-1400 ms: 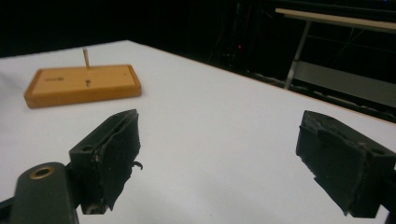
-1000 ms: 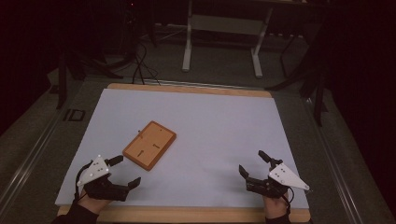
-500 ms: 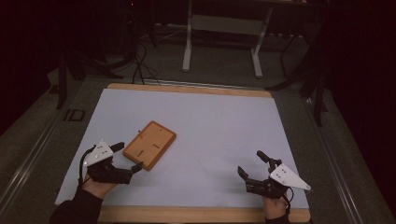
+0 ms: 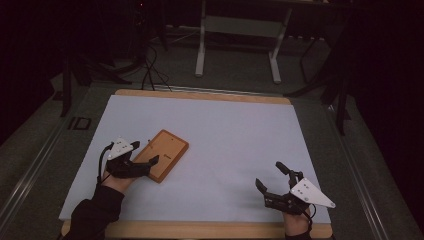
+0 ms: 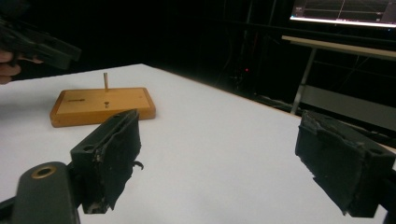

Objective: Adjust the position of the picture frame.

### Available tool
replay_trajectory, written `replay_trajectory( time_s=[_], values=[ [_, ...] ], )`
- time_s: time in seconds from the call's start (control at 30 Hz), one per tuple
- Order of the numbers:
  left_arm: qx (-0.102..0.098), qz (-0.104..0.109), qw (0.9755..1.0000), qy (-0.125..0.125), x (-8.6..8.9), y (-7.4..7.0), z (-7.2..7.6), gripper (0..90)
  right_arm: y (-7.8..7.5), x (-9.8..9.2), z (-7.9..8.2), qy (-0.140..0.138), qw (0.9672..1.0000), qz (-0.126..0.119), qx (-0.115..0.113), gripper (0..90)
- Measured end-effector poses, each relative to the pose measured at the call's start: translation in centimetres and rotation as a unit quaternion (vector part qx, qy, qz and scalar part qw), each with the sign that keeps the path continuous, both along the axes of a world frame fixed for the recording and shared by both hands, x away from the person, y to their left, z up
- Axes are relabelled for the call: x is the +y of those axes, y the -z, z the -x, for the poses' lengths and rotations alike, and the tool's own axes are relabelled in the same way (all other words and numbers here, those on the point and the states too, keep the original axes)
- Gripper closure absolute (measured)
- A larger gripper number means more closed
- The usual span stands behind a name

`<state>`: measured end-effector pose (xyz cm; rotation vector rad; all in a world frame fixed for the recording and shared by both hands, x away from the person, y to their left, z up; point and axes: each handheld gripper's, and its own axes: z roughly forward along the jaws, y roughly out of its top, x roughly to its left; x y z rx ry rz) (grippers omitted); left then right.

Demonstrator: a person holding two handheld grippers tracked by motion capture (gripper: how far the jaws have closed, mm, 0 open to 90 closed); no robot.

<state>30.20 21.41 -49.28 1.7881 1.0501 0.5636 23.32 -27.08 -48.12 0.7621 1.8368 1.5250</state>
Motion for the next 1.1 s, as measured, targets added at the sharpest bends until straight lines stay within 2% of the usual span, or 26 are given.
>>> replay_trajectory(
  time_s=[0.13, 0.17, 0.37, 0.4, 0.5, 0.7, 0.77, 0.83, 0.9, 1.03, 1.1],
  values=[
    [0.007, -0.010, 0.9998, -0.017, -0.1, 0.6, -1.0, 18.5, 0.1, 0.0, -0.1, -0.003, 1.0000, -0.001, 0.004, 13.7],
    [0.014, -0.019, 0.9993, -0.029, -0.2, 1.0, -1.6, 18.5, 0.1, 0.0, -0.1, -0.002, 1.0000, 0.001, 0.005, 13.7],
    [0.041, -0.022, 0.9971, -0.061, -0.1, 2.1, -3.2, 31.0, 0.1, 0.1, 0.0, -0.004, 1.0000, 0.004, 0.007, 13.7],
    [0.044, -0.016, 0.9971, -0.059, 0.0, 2.2, -3.4, 34.2, 0.1, 0.1, 0.0, -0.005, 1.0000, 0.004, 0.005, 13.8],
    [0.050, -0.016, 0.9969, -0.058, 0.1, 2.6, -4.0, 42.7, 0.1, 0.1, 0.0, -0.008, 1.0000, 0.005, 0.003, 13.7],
    [0.064, -0.028, 0.9953, -0.067, 0.0, 3.4, -5.1, 57.7, 0.1, 0.1, 0.0, -0.009, 0.9999, 0.002, 0.006, 13.8],
    [0.067, -0.043, 0.9948, -0.063, -0.2, 3.6, -5.3, 62.0, 0.1, 0.0, 0.0, -0.008, 0.9999, 0.001, 0.008, 13.7],
    [0.070, -0.046, 0.9944, -0.064, -0.5, 3.7, -5.5, 64.1, 0.1, 0.0, 0.0, -0.009, 0.9999, 0.000, 0.010, 13.8],
    [0.067, -0.054, 0.9935, -0.075, -0.8, 3.8, -5.5, 68.1, 0.2, 0.0, -0.1, -0.009, 0.9999, 0.000, 0.011, 13.7],
    [0.062, -0.053, 0.9937, -0.077, -1.0, 3.9, -5.7, 73.4, 0.2, 0.1, -0.1, -0.010, 0.9999, 0.001, 0.012, 13.8],
    [0.060, -0.060, 0.9925, -0.087, -1.0, 4.0, -5.7, 77.3, 0.2, 0.1, -0.1, -0.011, 0.9999, 0.001, 0.012, 13.8]
  ],
)
